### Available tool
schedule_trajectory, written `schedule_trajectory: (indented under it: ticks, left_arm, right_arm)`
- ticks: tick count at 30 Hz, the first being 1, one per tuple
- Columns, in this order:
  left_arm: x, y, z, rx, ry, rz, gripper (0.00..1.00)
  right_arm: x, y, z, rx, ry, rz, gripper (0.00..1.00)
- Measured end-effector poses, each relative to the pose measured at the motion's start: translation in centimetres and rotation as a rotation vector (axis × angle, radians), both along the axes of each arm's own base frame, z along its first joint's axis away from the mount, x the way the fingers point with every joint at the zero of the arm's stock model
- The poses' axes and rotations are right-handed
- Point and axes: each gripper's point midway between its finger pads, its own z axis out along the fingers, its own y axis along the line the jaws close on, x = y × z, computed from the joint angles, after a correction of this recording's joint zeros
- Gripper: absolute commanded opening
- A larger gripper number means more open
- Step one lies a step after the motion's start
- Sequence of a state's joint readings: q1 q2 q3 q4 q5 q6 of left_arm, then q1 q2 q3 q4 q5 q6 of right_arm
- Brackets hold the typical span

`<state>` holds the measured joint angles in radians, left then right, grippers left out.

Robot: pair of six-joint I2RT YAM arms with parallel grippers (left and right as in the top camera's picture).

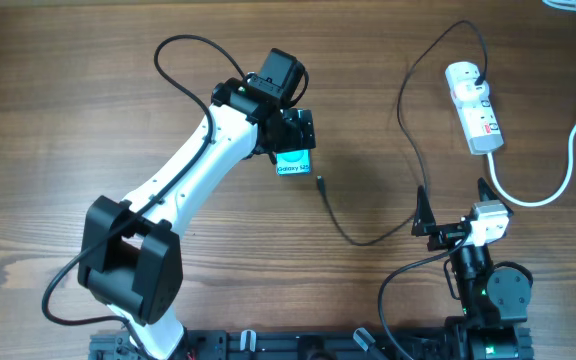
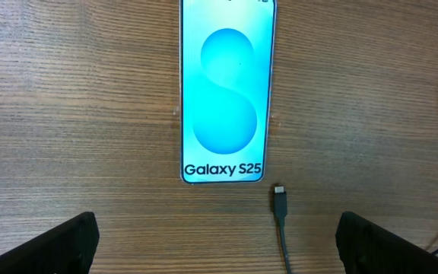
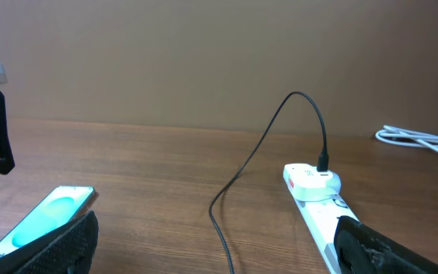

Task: Plug charger to phone and switch on socket
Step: 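Lower the open left gripper onto the phone's lower edge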

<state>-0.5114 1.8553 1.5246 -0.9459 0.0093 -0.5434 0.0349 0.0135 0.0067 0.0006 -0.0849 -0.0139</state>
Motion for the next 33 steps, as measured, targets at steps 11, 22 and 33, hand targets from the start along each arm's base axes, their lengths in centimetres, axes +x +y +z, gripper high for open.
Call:
schedule_trajectory:
  ticks: [11,22,33]
  left_arm:
    - [0.2,-0.1,0.1,-0.005,-0.010,0.000,1.00]
    - [0.6,-0.3,0.2,-0.018,-0.024,0.013,1.00]
    - [2.3,-1.3,0.1,-0.068,-0.068,0.072,1.00]
  right_arm:
    - [0.0,0.0,0.0,0.000,0.000,0.000,1.00]
    - [0.0,0.0,0.0,0.000,0.000,0.000,1.00]
    - [0.0,0.0,0.0,0.000,0.000,0.000,1.00]
